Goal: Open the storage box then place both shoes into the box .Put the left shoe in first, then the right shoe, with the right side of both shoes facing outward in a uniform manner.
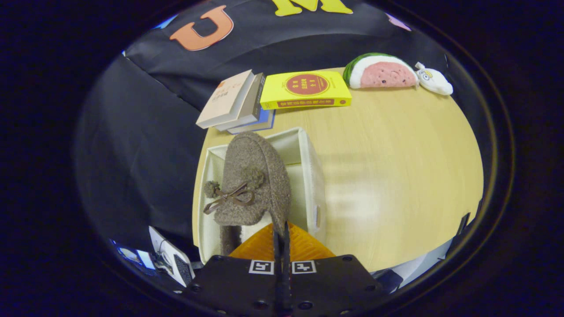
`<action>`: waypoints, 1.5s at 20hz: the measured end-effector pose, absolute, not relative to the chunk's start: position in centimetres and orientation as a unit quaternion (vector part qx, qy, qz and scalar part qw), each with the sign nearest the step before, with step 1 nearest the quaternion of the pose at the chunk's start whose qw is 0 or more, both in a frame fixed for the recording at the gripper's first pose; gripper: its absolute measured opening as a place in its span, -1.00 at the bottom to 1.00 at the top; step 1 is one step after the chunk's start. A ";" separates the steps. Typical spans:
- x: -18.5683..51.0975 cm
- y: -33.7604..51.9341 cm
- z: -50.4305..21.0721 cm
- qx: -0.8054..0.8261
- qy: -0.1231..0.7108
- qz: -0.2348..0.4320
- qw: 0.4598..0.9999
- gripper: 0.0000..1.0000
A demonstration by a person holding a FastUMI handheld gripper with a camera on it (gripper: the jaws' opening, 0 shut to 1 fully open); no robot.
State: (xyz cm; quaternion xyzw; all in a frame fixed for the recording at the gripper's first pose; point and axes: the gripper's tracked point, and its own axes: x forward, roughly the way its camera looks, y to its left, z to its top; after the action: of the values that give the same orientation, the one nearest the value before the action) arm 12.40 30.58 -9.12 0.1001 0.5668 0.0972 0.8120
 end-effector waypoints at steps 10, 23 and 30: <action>11.8 30.2 -10.2 0.047 0.527 0.070 0.846 -0.98; 11.0 29.1 -5.4 0.069 0.404 0.096 0.907 -0.44; 8.5 26.0 -1.2 0.049 0.271 0.107 0.955 0.17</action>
State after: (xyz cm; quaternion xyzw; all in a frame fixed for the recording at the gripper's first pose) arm 8.50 26.04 -1.19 0.0490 0.2706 0.1066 0.9555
